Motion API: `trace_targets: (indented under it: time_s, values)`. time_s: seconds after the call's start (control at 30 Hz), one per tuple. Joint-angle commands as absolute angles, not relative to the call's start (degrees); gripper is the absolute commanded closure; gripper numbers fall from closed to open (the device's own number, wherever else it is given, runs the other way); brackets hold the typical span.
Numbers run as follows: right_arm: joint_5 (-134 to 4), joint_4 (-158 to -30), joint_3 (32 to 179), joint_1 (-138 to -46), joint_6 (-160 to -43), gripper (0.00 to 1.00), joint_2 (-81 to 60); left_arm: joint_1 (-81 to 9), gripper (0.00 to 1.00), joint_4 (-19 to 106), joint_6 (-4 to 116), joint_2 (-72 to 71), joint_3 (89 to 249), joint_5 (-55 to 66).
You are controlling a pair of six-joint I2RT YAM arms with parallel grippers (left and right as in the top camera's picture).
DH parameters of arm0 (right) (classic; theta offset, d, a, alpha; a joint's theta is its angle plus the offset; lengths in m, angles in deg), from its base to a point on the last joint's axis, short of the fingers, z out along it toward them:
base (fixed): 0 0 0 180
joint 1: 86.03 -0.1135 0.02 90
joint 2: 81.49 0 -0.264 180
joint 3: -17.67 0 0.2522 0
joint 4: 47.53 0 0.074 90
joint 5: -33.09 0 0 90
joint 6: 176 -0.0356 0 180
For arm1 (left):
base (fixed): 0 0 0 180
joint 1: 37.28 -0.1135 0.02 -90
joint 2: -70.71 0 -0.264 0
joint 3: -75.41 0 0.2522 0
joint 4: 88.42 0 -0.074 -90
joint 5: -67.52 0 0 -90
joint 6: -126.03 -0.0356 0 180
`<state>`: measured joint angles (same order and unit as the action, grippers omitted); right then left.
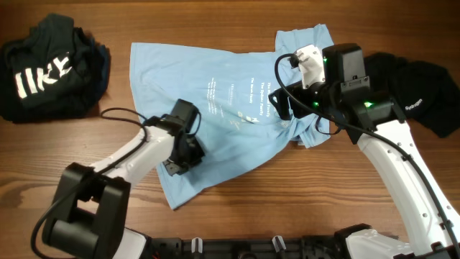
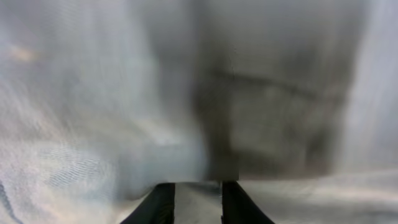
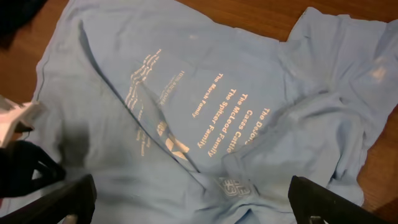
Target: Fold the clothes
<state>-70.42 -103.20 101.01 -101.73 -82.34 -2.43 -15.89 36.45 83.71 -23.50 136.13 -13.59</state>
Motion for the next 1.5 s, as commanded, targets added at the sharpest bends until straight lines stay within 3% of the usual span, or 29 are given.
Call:
trace_targets:
  time_s: [0.0, 0.43, 0.77, 0.97, 1.23, 1.4, 1.47]
  values:
    - [-71.56, -102.87, 102.25, -101.93, -82.97, 0.00, -2.06, -22.62, 0.69, 37.98, 86.22, -25.84, 132.22, -22.36]
    - [-70.71, -103.62, 102.25, -101.93, -82.97, 0.00, -0.81, -44.61, 0.69, 38.73, 77.94, -25.84, 132.24, -22.40]
    - [-65.90, -107.68, 102.25, -101.91, -83.93, 0.00, -0.33, -54.36, 0.67, 45.37, 69.26, -25.82, 132.41, -22.05]
    - [-66.03, -112.12, 102.23, -101.93, -93.13, 0.00, 3.26, -54.40, 0.64, 42.07, 61.64, -25.73, 137.40, -13.22]
    - [-70.73, -117.85, 102.19, -101.93, -96.94, 0.01, 10.14, -50.80, 0.57, 35.27, 58.90, -21.42, 146.62, -12.85]
    - [-70.27, -115.73, 102.17, -101.91, -100.17, 0.07, 10.27, -49.07, 0.54, 34.88, 58.62, -16.86, 148.87, -11.36]
    - [-70.21, -114.39, 101.97, -101.91, -101.24, 0.13, 10.67, -48.35, 0.57, 34.77, 56.65, -15.48, 148.87, -11.36]
